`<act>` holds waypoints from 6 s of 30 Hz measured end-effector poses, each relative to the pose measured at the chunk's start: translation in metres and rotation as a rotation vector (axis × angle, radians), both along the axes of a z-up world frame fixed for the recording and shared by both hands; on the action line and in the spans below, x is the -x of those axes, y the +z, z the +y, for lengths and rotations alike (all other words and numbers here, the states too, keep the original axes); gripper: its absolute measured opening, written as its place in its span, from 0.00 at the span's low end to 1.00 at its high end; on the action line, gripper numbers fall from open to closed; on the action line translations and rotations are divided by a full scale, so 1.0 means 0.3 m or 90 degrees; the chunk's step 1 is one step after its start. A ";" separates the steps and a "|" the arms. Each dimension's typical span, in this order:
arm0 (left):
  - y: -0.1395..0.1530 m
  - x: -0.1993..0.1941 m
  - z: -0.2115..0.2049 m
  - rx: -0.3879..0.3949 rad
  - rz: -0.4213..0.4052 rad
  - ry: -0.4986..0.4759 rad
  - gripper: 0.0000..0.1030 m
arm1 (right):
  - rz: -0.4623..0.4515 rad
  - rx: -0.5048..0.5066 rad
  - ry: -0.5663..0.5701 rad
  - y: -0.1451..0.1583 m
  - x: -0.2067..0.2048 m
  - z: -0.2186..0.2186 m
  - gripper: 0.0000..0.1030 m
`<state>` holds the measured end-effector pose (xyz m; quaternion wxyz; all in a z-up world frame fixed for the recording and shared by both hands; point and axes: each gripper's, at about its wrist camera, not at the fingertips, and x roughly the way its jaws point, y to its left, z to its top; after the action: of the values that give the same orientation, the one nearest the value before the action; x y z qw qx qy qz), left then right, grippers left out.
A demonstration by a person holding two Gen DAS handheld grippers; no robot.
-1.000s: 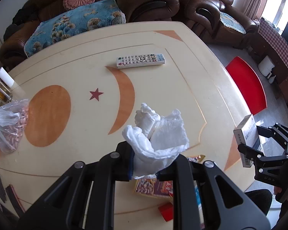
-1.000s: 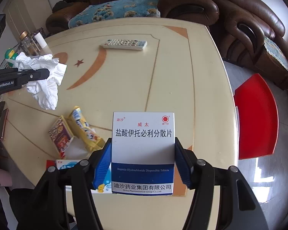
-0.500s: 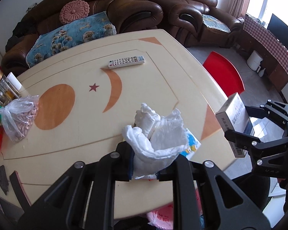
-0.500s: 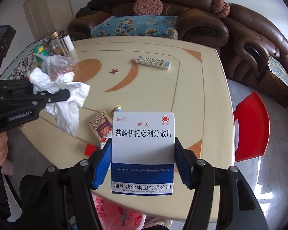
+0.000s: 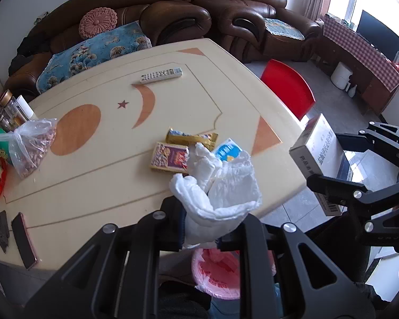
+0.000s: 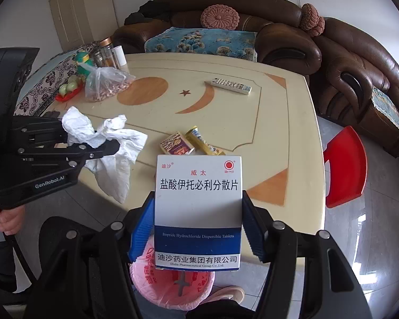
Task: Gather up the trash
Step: 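Carry the tissue with the left tool while the right tool carries the box toward the bin, then open both tools over the pink bin, dropping tissue and medicine box, then raise both tools from the bin back over the table items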
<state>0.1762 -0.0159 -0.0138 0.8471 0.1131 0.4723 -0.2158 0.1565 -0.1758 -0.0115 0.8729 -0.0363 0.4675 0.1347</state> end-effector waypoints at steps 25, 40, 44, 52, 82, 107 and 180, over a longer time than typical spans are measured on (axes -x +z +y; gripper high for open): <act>-0.360 0.257 0.042 -0.027 0.095 0.008 0.16 | 0.127 -0.007 0.025 -0.353 0.249 0.082 0.58; -0.691 0.305 0.009 -0.040 0.199 0.003 0.16 | 0.216 0.007 0.015 -0.662 0.272 0.097 0.58; -0.781 0.291 0.005 -0.041 0.239 0.012 0.16 | 0.246 0.001 0.006 -0.754 0.264 0.085 0.58; -0.947 0.261 0.009 -0.046 0.310 0.040 0.16 | 0.307 -0.001 -0.020 -0.961 0.244 0.057 0.58; -1.264 0.193 -0.045 -0.107 0.422 0.046 0.16 | 0.400 0.042 0.014 -1.292 0.184 0.103 0.58; -1.254 0.176 -0.045 -0.107 0.422 0.064 0.56 | 0.385 0.028 0.014 -1.283 0.181 0.091 0.76; -0.476 -0.671 0.031 0.043 0.330 0.313 0.64 | 0.123 0.103 0.191 -0.440 -0.735 0.068 0.79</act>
<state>0.3775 -0.0066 -0.1566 0.7289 -0.0902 0.6773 -0.0424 0.3770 -0.1554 -0.1434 0.7884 -0.1625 0.5475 0.2285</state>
